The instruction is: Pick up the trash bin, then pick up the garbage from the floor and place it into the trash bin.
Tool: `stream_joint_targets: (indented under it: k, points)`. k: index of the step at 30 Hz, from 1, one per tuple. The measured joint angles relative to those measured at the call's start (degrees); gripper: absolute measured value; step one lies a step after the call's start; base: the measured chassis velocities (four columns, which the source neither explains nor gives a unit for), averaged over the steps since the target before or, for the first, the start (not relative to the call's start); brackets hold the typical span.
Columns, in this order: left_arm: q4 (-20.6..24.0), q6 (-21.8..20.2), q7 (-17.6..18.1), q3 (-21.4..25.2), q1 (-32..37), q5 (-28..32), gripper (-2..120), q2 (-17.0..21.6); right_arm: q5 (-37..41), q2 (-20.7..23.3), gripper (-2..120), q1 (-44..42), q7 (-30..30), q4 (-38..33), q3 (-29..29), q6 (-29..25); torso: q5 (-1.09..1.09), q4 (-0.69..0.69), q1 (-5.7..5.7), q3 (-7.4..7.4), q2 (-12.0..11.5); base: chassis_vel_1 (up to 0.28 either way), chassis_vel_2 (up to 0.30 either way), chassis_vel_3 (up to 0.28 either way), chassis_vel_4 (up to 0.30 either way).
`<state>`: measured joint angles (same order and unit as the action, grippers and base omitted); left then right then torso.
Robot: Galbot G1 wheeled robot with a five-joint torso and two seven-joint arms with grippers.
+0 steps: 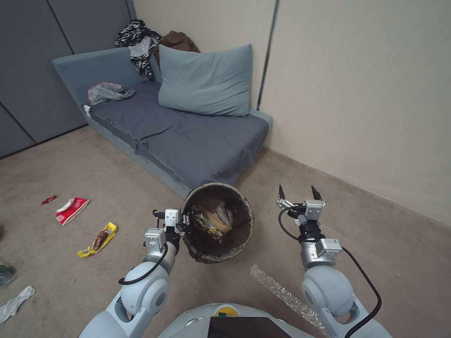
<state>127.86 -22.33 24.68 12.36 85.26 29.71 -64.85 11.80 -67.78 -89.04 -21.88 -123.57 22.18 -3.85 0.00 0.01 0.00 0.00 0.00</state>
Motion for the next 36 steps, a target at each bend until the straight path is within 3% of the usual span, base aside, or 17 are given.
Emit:
stream_joint_targets:
  k: [36]
  points:
    - [0.03,0.22,-0.25,0.92,0.42,-0.62,0,-0.61,0.68,-0.11,100,2.19,-0.61,0.92,-1.71,0.86,0.00,-0.01,0.00,0.00,0.00,0.119,0.113,0.115,0.117]
